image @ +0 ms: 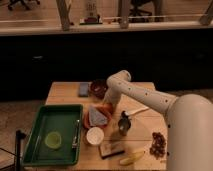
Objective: Place apple in paper cup
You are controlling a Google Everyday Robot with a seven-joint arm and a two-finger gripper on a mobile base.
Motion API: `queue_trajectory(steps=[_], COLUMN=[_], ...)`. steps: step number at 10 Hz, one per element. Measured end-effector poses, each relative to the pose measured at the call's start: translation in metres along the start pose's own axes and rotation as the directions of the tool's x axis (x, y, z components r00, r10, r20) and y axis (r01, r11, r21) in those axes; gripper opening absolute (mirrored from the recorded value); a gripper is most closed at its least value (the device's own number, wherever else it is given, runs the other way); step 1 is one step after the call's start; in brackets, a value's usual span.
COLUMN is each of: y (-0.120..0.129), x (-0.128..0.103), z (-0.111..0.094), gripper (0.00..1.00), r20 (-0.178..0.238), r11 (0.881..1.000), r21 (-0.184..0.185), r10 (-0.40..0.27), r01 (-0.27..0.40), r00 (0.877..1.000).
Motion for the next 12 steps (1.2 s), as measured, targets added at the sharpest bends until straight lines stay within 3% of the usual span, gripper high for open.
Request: queue_trajectory(steps=[2,3,7,12], y=[0.004,0.002,-0.004,-0.015], x=[0.002,0.001,-0.008,-0.034], z=[-0.01,-0.024,-0.085,-0.123], gripper=[0.04,0.0,0.0,0.0], r20=[-0.011,-0.031,-0.123,-0.197], r11=[1.0,1.0,0.999,0.995], r21=[0.015,0.028,0.049,0.03], r10=[0.008,0.007,-0.017,-0.086], r01=[-0.008,-0.006,0.023,0.094], r00=[1.0,1.0,0.992,0.977])
